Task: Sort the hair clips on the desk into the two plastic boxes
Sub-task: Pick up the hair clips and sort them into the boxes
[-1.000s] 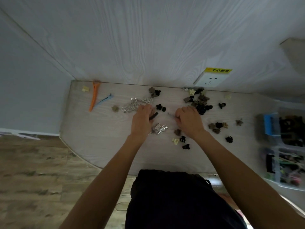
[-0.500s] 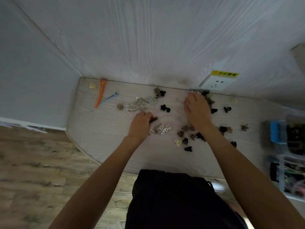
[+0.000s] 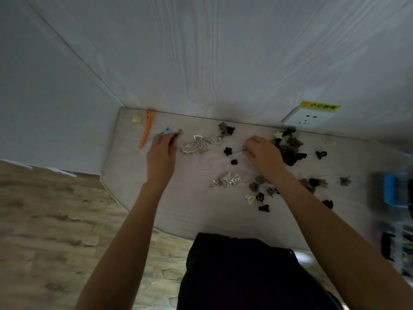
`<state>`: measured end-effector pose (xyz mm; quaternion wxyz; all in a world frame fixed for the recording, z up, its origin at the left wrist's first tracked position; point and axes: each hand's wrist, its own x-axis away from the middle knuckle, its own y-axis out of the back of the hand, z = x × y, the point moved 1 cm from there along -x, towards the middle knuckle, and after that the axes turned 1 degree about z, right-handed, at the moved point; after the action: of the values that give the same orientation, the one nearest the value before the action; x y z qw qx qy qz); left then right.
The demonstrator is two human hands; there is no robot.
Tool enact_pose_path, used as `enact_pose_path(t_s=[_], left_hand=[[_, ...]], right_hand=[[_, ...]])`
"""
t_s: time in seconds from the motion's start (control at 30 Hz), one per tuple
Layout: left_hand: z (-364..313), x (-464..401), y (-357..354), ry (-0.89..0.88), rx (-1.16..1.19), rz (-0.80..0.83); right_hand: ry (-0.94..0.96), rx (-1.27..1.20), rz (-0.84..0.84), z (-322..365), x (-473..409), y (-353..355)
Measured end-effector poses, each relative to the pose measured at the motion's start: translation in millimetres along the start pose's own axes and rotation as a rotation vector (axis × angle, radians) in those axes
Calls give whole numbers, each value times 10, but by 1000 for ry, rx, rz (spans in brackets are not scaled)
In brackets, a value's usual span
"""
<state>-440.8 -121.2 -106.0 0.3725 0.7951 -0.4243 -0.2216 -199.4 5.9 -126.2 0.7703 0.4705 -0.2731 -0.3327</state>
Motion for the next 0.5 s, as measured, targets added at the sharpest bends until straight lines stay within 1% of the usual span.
enact_pose_path(t_s=[0.1, 0.23, 0.33, 0.43, 0.5], left_hand=[[313, -254, 123, 109, -109, -36], [488, -458, 131, 138, -225, 45], [491, -492, 104, 194, -203, 88], [500, -501, 90, 240, -141, 116], [504, -501, 93, 254, -154, 142]], right_hand=[[-15, -23, 4, -2, -37, 1], [-31, 74, 5, 14, -68, -21], [-76, 62, 25, 16, -92, -38], [-69, 67, 46, 6, -92, -65], [-73, 61, 58, -3, -75, -80]])
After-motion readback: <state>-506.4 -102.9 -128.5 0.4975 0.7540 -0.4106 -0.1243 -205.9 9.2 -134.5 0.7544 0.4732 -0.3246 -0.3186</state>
